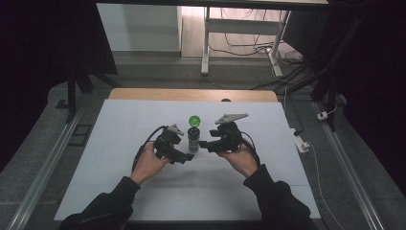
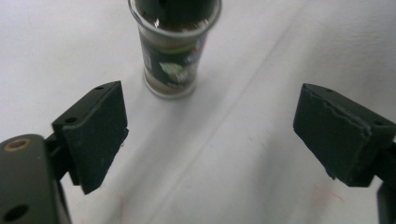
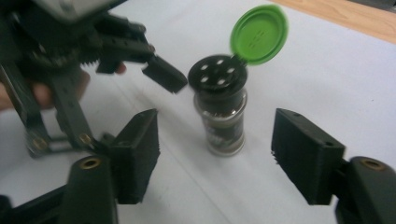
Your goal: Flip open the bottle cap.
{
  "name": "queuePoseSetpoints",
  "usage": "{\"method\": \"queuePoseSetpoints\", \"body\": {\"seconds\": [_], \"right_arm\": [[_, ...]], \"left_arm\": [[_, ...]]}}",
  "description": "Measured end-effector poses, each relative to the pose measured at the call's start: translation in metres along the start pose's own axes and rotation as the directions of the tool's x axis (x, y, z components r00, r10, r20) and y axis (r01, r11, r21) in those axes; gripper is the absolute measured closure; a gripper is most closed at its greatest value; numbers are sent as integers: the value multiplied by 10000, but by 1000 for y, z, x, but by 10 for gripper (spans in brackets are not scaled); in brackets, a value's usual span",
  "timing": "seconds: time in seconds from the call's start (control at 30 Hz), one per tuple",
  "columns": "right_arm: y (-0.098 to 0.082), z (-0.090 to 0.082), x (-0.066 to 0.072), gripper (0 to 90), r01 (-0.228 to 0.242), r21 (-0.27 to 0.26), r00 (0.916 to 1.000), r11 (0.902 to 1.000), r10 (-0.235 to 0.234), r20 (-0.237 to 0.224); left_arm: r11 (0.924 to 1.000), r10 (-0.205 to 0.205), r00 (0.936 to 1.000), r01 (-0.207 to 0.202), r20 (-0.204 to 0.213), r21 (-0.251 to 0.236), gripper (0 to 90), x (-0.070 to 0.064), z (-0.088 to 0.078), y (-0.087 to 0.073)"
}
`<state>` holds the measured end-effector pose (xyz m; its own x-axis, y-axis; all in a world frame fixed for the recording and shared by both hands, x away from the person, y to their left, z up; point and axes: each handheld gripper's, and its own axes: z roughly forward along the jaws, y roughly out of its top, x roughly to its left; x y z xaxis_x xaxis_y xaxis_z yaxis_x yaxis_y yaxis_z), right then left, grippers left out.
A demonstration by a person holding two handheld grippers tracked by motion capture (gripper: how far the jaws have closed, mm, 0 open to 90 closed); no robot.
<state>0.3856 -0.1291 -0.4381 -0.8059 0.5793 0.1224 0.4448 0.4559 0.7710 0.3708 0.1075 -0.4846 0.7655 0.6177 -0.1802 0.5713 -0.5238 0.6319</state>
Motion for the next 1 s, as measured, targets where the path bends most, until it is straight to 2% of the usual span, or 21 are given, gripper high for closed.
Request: {"method": "queuePoseSetpoints", "body": {"seconds": [0.17,0.27,0.47,0.67,0.8,1.0], "right_arm": [[-5,-4,7,195,17,47,10000,10000,-17,-49],[-11,-9,12,142,8,190,10000,9998,-6,-90],[-26,-22,16,81,66,206,9999,9998,-64,-109],[-42,-39,15,30,-53,111,9999,9999,54,-135],[-50,-51,14,10,-74,-5,10000,10000,74,-63],[-62,-69,13,0,-130,-178,9998,9998,133,166]], "left_arm": [[9993,-246,9988,257,413,-271,65,-1,-17,-14],[9989,-257,9982,278,546,-386,46,-3,-27,-23],[9950,-476,9959,540,767,-845,24,-5,-50,-40],[9885,-598,9952,699,780,-1342,19,-8,-74,-59],[9873,-581,9970,651,521,-1450,13,-11,-87,-71],[9826,-878,9958,906,245,-1622,12,-18,-102,-90]]}}
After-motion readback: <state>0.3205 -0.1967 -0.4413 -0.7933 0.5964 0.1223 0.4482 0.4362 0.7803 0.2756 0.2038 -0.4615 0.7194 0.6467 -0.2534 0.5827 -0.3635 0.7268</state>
